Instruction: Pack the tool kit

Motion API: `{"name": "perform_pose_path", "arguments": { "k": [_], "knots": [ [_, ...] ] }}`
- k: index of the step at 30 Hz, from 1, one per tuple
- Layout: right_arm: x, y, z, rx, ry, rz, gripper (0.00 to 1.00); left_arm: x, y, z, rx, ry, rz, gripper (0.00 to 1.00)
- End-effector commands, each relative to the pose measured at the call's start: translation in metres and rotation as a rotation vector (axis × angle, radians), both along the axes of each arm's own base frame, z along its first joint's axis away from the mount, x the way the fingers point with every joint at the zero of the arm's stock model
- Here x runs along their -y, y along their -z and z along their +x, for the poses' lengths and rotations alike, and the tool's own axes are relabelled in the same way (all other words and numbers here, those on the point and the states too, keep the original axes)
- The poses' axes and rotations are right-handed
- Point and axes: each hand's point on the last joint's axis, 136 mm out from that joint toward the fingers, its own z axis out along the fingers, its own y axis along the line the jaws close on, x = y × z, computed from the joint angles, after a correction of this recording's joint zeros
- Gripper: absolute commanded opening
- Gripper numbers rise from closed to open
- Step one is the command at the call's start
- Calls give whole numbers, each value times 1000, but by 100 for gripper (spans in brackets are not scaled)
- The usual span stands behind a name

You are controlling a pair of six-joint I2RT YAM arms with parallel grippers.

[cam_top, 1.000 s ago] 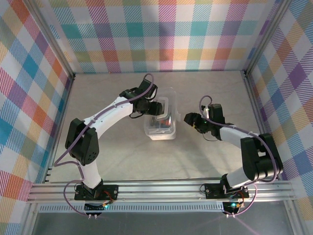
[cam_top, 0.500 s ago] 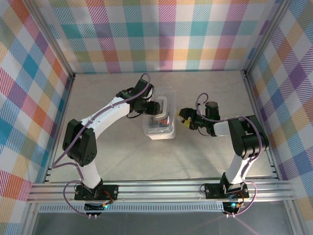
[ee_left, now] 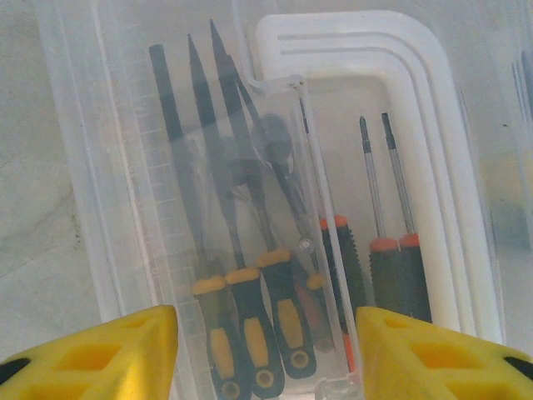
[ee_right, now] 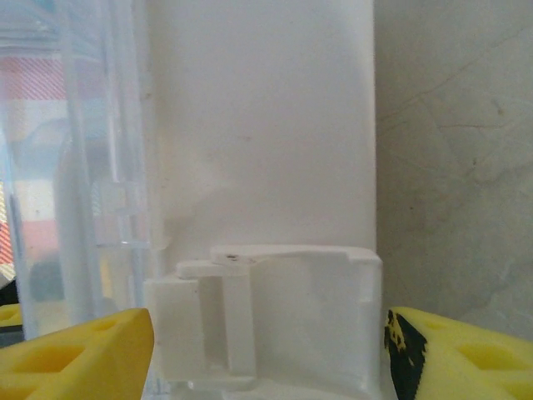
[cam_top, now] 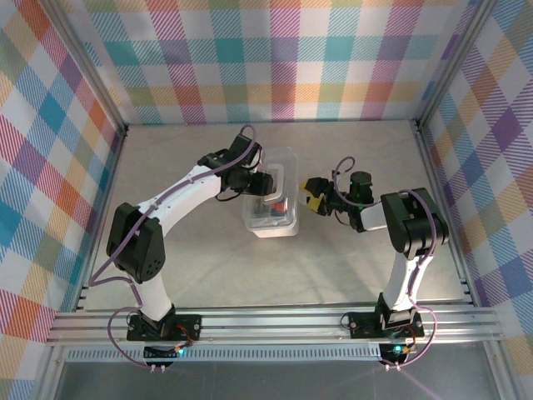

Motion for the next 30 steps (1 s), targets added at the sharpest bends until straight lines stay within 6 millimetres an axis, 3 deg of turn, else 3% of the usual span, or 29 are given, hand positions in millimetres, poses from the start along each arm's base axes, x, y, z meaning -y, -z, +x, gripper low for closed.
{"name": "perform_pose_path", "arguments": {
  "k": [1, 7, 12, 22, 30],
  "knots": [
    [-1, -32, 0, 86, -23, 45, 73, -34, 62, -27, -213, -34, 151, 55],
    [2, -57, -4, 127, -17, 53, 71, -35, 63, -28, -219, -35, 156, 55],
    [6, -65, -8, 155, -6, -9, 70, -36, 63, -28, -218, -46, 160, 54],
    [7, -44, -1, 93, -17, -102, 60, -22, 60, -25, -212, -35, 139, 53],
    [15, -50, -4, 97, 18, -180, 57, -17, 60, -28, -213, -29, 177, 53]
  ]
}}
